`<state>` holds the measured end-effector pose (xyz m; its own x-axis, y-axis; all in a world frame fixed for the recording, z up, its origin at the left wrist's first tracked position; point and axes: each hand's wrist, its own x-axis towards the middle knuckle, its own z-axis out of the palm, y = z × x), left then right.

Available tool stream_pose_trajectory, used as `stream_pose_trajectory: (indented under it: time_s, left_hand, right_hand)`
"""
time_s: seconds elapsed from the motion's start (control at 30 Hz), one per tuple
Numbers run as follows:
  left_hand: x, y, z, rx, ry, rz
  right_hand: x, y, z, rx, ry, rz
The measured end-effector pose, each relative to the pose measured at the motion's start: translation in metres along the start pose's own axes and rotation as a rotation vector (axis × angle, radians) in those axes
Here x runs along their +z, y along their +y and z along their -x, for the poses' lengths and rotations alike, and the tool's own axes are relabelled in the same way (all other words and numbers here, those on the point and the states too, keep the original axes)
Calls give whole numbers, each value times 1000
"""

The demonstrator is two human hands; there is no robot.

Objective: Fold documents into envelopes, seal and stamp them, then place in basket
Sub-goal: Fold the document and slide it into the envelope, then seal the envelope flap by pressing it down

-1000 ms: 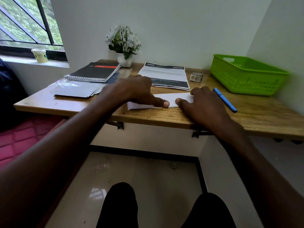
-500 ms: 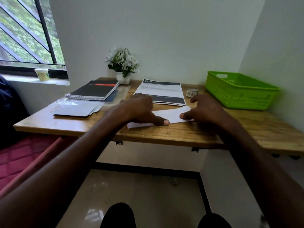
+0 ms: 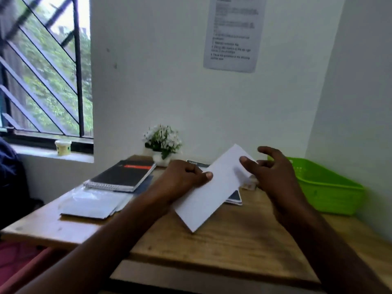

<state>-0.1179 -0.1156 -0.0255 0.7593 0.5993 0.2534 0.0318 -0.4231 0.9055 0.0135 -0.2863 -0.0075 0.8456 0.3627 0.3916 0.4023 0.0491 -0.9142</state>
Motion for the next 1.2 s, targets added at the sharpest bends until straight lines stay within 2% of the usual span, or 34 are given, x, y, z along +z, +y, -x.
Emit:
stream_pose_trajectory:
  time_s: [0.13, 0.17, 0.23, 0.33, 0.4, 0.5, 0.6, 0.67, 0.73, 0.83, 0.93, 1.0, 1.1, 1.2]
  left_hand:
    - [9, 15, -22, -99, 67, 351]
    - [11, 15, -31, -111, 94, 389]
    - [12, 9, -51, -101, 143, 384]
    - [5, -10, -71, 47, 238, 87]
    - [-8, -26, -81, 155, 313, -85]
    - [-42, -45, -95, 276, 382, -278]
    - [-82, -56, -104, 314, 426, -439]
    - [-105, -64, -107, 304, 391, -552]
    - [-124, -75, -109, 282, 323, -647]
    - [-151, -87, -105, 276, 249, -699]
    - [-163, -92, -94, 297, 185, -687]
    - [-167, -98, -83, 280, 161, -665]
    - [-174, -112, -64, 253, 132, -636]
    - [-185, -123, -52, 230, 70, -744]
  right_hand:
    - [30, -8, -32, 343, -285, -306]
    - [39, -7, -39, 357, -291, -335]
    - [59, -2, -56, 298, -183, -324]
    - [84, 10, -80, 131, -5, -82]
    - [95, 25, -95, 78, 30, 93]
    - [111, 42, -112, -5, -19, 289]
    - [121, 61, -121, -124, -143, 725]
    - [126, 75, -120, -122, -276, 1008]
    - [125, 85, -119, -105, -324, 1127]
    - [125, 90, -118, -199, -296, 1193]
    - [127, 86, -114, -310, -196, 1179]
    - [133, 78, -107, -440, -199, 1072]
    - [148, 62, -84, -601, -332, 770]
    - [174, 41, -38, -738, -563, 528]
